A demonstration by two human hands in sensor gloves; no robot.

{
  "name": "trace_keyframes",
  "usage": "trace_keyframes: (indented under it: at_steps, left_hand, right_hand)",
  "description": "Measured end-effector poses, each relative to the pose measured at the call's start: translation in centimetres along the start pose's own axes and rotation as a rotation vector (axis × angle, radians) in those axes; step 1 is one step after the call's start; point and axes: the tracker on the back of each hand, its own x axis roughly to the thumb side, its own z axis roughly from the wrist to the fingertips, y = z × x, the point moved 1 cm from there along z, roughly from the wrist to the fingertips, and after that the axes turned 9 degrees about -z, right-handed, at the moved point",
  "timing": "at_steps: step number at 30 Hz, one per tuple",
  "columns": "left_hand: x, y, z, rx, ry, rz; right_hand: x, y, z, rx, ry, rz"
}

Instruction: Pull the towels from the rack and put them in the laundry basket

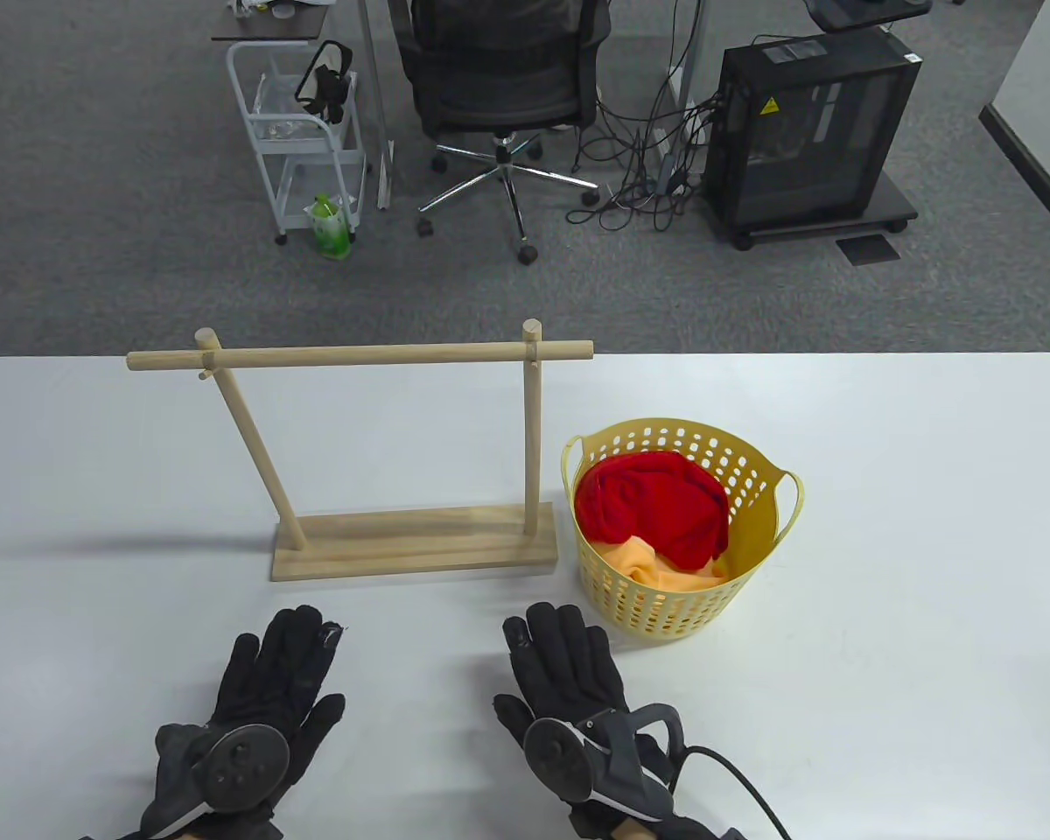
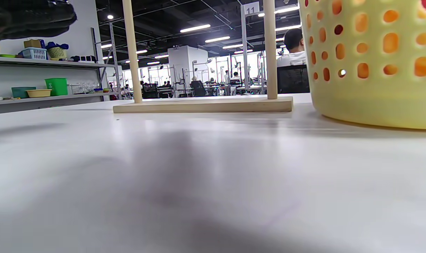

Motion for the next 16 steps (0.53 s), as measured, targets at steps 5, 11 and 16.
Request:
trace_keyframes:
  at_steps: [5, 11, 16]
  left_hand:
    - [0.0, 0.18, 0.09, -0.006, -0.013, 0.018]
    - [-0.24, 0.23, 0.22, -0.014, -0.033, 0.015]
    - [-0.54, -0.09, 0.23, 0.003, -0.058, 0.007]
  right_hand:
    - [0.06, 0.06, -0.08, -0.007, 0.002, 0.006]
    - [0.03, -0.01, -0.11, 0.002, 0.004, 0.013]
    - [-0.02, -0.06, -0.11, 0.017, 0.002, 0.02]
